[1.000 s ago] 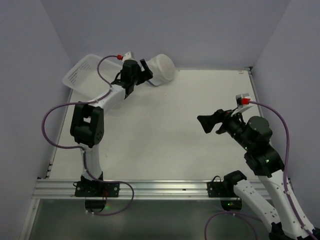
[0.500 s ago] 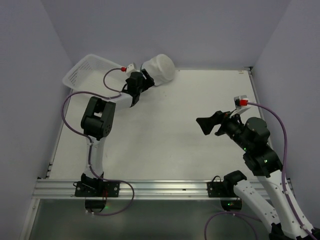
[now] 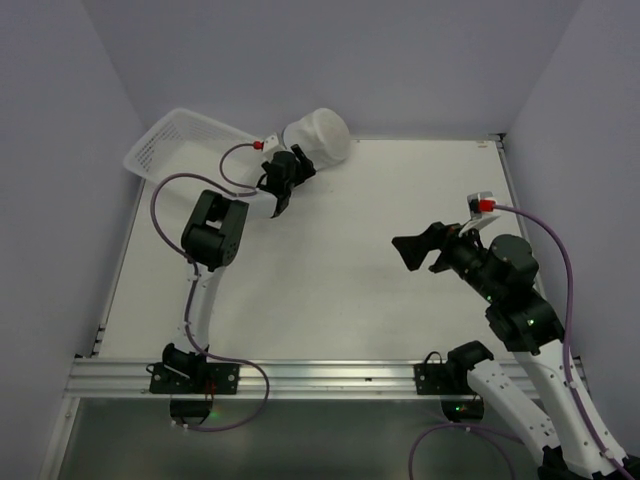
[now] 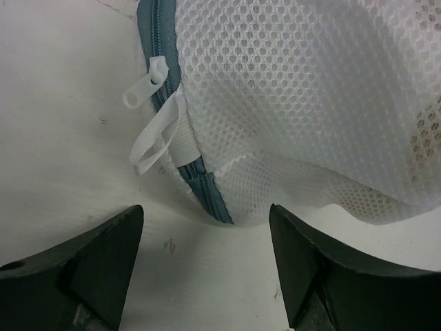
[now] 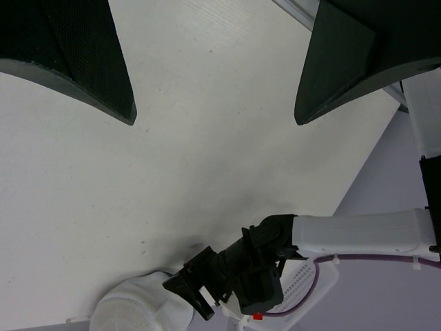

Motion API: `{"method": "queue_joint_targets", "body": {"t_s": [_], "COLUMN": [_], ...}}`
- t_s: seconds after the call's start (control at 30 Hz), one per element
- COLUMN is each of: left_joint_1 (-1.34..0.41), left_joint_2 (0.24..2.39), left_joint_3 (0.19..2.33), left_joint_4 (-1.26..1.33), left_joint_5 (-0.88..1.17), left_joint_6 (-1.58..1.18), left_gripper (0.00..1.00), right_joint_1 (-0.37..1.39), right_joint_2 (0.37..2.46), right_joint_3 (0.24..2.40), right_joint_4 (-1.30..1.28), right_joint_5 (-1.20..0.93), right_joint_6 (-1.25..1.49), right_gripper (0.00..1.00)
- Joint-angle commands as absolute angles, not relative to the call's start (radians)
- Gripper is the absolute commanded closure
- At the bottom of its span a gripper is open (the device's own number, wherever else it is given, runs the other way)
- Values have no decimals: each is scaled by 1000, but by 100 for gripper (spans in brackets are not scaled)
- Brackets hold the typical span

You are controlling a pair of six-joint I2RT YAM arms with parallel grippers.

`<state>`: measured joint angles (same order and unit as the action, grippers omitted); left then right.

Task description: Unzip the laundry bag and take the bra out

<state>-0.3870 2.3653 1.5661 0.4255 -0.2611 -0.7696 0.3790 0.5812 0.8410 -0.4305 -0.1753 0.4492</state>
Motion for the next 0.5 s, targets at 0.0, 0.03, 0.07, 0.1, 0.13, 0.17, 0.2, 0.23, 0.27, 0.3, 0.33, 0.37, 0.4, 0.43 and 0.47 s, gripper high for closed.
{"method": "queue_joint_targets", "body": {"t_s": [0.0, 0.03, 0.07, 0.1, 0.13, 0.17, 0.2, 0.23, 0.27, 0.3, 0.33, 0.37, 0.4, 0.43, 0.47], "left_joint_1": [-387, -387, -387, -387, -385, -387, -387, -385, -385, -384, -385, -385, -385, -385, -385], "left_joint_2": [2405, 2413, 2428, 2434, 2442, 2456, 2463, 2471, 2483, 2488, 2493, 2496, 2493, 2488, 2476], "left_joint_3": [1627, 1632, 1637, 1644, 1647, 1654, 1667, 1677, 1686, 1693, 1707, 1710, 1709, 1701, 1697], "left_joint_4": [492, 497, 508, 514, 520, 528, 532, 531, 535, 540, 548, 548, 551, 557, 560], "left_joint_5": [-319, -318, -318, -318, -321, -322, -322, -316, -314, -311, -308, -307, -301, -296, -282], "left_joint_6": [-756, -758, -758, -758, -758, -759, -758, -767, -765, -762, -755, -755, -753, -746, -736], "left_gripper": [23, 23, 24, 25, 26, 26, 29, 30, 34, 37, 41, 50, 54, 59, 70], "right_joint_1": [377, 377, 377, 377, 377, 377, 377, 377, 377, 377, 377, 377, 376, 377, 377], "right_joint_2": [568, 566, 561, 560, 558, 555, 555, 555, 555, 554, 554, 551, 551, 549, 546], "right_joint_3": [827, 824, 822, 821, 819, 818, 818, 819, 819, 818, 819, 821, 822, 825, 827], "right_joint_4": [-436, -437, -437, -440, -442, -445, -449, -452, -456, -459, -460, -463, -466, -469, -472], "right_joint_5": [-176, -176, -176, -176, -176, -178, -176, -176, -176, -175, -175, -175, -175, -175, -170], "right_joint_6": [466, 466, 468, 466, 466, 466, 466, 466, 466, 466, 466, 468, 465, 463, 460], "right_gripper": [1, 1, 1, 1, 1, 1, 1, 1, 1, 1, 1, 1, 1, 1, 1]}}
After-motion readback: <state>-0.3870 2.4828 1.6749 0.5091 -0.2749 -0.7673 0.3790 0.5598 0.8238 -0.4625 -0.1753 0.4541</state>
